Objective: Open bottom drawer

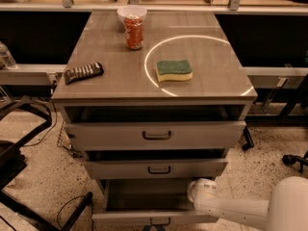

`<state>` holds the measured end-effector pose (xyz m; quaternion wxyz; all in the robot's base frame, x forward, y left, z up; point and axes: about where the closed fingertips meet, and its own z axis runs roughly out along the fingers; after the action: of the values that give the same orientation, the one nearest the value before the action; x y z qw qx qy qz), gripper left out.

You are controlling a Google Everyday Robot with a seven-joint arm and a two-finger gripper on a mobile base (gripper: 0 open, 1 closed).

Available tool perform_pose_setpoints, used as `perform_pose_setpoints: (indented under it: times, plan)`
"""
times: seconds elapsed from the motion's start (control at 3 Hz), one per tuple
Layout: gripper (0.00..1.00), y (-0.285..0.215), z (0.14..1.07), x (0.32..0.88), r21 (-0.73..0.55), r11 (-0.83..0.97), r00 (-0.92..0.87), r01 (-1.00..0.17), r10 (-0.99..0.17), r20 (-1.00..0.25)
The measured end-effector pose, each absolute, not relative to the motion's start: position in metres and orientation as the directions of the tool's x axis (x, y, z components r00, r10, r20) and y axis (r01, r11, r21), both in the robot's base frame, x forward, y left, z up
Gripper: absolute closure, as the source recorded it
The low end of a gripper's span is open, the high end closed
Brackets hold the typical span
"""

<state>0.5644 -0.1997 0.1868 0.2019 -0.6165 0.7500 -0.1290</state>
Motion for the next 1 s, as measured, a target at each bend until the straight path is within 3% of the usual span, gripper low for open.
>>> perform_pose_setpoints:
  times: [1.0]
  plan:
    - [1.00, -0.198, 0.181, 0.471, -0.130, 0.252, -0.239, -0.959, -0.965, -0.108]
